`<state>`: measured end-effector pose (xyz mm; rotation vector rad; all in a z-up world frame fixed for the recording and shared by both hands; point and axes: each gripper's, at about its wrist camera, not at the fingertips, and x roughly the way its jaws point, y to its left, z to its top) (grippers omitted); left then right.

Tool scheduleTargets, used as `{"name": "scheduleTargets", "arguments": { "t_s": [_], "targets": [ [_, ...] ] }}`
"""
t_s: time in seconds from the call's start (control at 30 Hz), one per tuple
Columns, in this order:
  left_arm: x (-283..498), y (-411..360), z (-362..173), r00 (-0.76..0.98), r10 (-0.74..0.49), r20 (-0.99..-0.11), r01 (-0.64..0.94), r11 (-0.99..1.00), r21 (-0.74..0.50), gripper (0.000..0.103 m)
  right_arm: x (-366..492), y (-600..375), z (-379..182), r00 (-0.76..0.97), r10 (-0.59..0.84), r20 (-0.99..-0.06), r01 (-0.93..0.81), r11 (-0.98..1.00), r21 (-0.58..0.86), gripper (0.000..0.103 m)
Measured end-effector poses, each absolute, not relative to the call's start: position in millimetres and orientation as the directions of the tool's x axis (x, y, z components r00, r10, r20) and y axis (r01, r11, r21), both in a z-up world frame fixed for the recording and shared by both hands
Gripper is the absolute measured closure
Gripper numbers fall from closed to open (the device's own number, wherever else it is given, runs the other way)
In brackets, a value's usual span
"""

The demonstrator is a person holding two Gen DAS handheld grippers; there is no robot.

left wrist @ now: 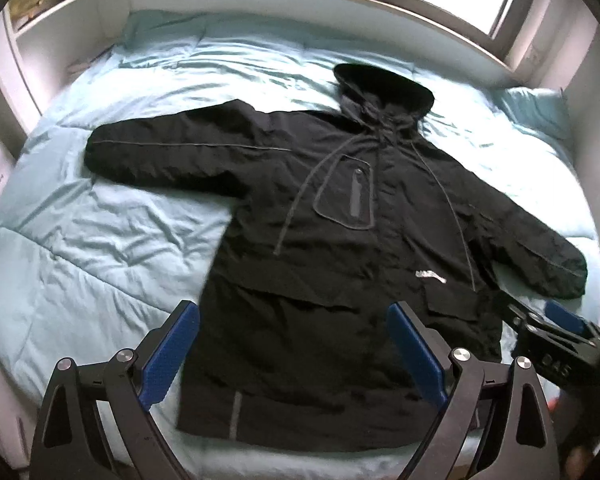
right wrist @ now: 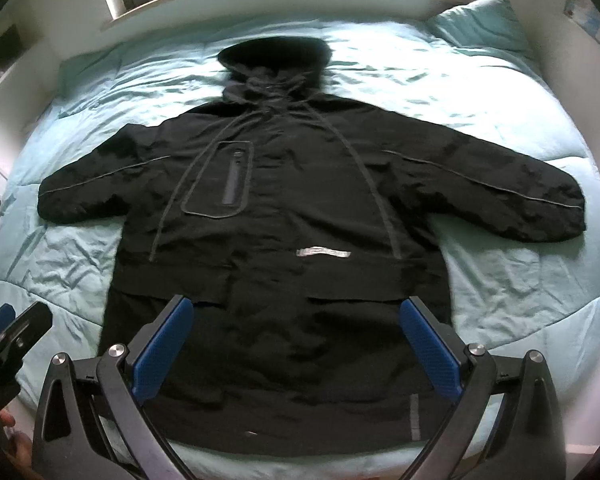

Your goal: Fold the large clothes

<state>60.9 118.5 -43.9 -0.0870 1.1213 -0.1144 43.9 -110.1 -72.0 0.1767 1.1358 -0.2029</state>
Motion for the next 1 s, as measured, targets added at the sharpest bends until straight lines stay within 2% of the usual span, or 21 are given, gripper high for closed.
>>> {"name": "scheduleTargets", "arguments": {
  "t_s": [0.23,0.47,0.8,1.0],
  "targets": [
    [110,234,-59,0.451,-0.141,-0.881,-0.025,0.985,-0.17,0.007,81,-23,-81,0.406,-0.069,-0.911,0.227,0.973,0.028,0.0],
    [175,350,-66,0.513,-0.101,-0.853,-0.072,0.985,-0.16,0.007,109,56,-83,0.383,-0.111,-0.917,0.26,0.966,-0.008,0.0],
    [294,509,-133,0.484,-0.134,-0.865,-0.206,0.943,-0.261,0.007,154,138,-91,0.352,-0.156,-0.923,0.191,0.977,-0.092,0.0],
    [346,552,-192,0.442,-0.227,-0.868,-0.255,0.895,-0.365,0.008,193,155,-95,0.335,-0.17,-0.927,0.155,0.98,-0.124,0.0]
  ]
}}
